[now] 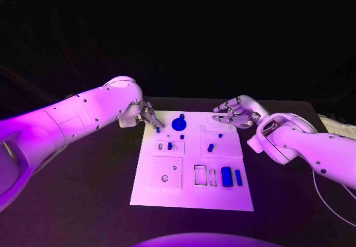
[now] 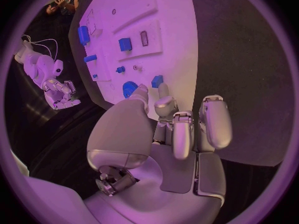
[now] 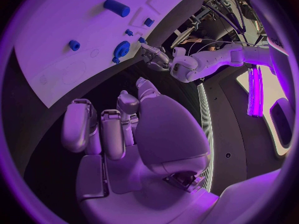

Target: Assemble the parts on the task board

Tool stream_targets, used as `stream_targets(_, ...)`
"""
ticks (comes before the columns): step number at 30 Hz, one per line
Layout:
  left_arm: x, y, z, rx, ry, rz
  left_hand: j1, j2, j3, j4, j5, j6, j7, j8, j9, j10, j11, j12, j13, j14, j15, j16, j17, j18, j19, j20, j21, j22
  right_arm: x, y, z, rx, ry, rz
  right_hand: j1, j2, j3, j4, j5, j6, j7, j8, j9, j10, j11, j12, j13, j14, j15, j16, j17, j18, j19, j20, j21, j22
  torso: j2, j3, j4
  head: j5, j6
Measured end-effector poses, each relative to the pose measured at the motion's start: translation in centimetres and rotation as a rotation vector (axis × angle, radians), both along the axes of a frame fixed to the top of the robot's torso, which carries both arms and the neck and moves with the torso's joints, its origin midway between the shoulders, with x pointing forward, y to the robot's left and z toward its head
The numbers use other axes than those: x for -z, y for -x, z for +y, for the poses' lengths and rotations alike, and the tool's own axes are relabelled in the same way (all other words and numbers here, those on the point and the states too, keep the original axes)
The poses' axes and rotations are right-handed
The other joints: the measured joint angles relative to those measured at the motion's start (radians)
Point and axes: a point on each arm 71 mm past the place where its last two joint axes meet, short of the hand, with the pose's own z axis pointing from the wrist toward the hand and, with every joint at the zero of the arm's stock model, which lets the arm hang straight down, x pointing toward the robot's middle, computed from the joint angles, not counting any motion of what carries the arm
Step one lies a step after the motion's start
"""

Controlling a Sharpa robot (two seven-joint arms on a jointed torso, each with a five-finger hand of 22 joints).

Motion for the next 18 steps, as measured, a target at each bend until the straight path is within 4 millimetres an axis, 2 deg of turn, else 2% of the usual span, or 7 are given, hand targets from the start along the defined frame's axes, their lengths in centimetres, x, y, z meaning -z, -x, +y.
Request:
stream_targets(12,0.21,0.07,-0.16,0.008,-0.005,0.012,0.008,0.0,0.0,0.0,0.0,0.0,0.0,0.004,0.003,0.0,0.0,0.0,0.001,0.0,0.0,0.0,0.0,0.0,0.0,0.0,0.0,0.0,0.04,0.0,0.07,-0.002,0.0,0.002,0.0,0.0,0.0,0.0,0.0,0.0,0.0,0.0,0.0,0.0,0.0,0.0,0.0,0.0,0.0,0.0,0.0,0.0,0.0,0.0,0.0,0.0,0.0,0.0,0.0007,-0.003,-0.002)
stream_targets(18,0.26,0.05,-0.12,0.008,-0.007,0.014,0.037,0.01,0.009,-0.009,0.0,0.0,0.0,0.014,0.008,0.004,-0.004,0.006,0.001,0.0,0.0,0.0,0.0,0.0,0.004,-0.004,0.0,0.0,0.05,0.0,0.07,-0.003,0.0,0.003,0.0,0.0,0.0,0.0,0.0,0.0,0.0,0.0,0.0,0.0,0.0,0.0,0.0,0.0,0.0,0.0,0.0,0.0,0.0,0.0,0.0,0.0,0.0,0.0001,0.0004,-0.002,-0.003)
